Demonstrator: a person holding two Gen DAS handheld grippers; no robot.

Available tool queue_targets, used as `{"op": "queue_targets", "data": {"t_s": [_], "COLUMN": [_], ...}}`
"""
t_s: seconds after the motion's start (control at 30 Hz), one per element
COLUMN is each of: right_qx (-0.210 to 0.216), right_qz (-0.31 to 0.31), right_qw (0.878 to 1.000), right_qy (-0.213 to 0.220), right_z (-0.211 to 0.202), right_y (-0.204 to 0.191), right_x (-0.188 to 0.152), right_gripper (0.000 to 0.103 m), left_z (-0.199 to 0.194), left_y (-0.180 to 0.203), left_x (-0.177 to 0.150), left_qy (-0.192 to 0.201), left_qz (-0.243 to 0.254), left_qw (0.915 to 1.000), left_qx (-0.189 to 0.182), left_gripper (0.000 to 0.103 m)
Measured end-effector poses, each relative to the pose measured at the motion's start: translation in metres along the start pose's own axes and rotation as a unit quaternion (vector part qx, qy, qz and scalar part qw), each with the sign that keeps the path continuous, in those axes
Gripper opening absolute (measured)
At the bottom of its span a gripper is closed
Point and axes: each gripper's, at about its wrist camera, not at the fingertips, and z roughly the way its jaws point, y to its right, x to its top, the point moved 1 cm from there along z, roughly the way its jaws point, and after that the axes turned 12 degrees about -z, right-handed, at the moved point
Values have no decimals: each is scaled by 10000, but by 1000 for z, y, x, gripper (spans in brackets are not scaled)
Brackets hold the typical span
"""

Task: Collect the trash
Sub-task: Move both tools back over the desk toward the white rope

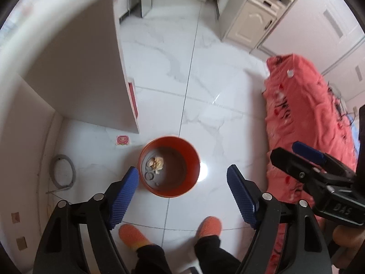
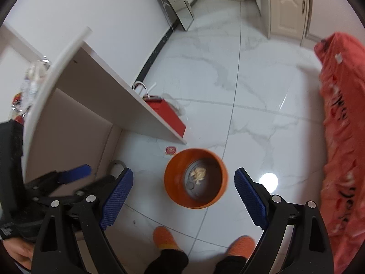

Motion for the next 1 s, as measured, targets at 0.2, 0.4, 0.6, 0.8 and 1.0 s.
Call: {"op": "queue_targets", "data": {"t_s": [0.2, 0.4, 0.6, 0.8, 1.0], "right_qx": [177, 659, 1169, 1680, 2071], "right_qz": [-395, -1001, -1584, -2226, -2892], "right_qw": [9988, 9918, 9786, 9587, 9333], "right_qy": [215, 440, 591, 559, 496], "right_z": [-68, -128, -162, -169, -167], "right_y": [-27, -80, -126, -179, -242], "right_x": [10, 21, 36, 44, 45], "right_gripper": [90, 90, 90, 90, 90], "left_z": [-74, -140, -194, -236, -264], "left_y": [8, -3, -24, -62, -105], "left_x": [-6, -18, -37, -64, -84], "left_qy": [519, 1042, 1498, 1762, 1980], "left_qz": [-38, -318, -616, -1020, -1601], "left_qw": [9986, 9939, 9860, 9776, 9640], "left_qx": [75, 192, 395, 527, 765], "left_gripper": [79, 80, 80, 80, 80]}}
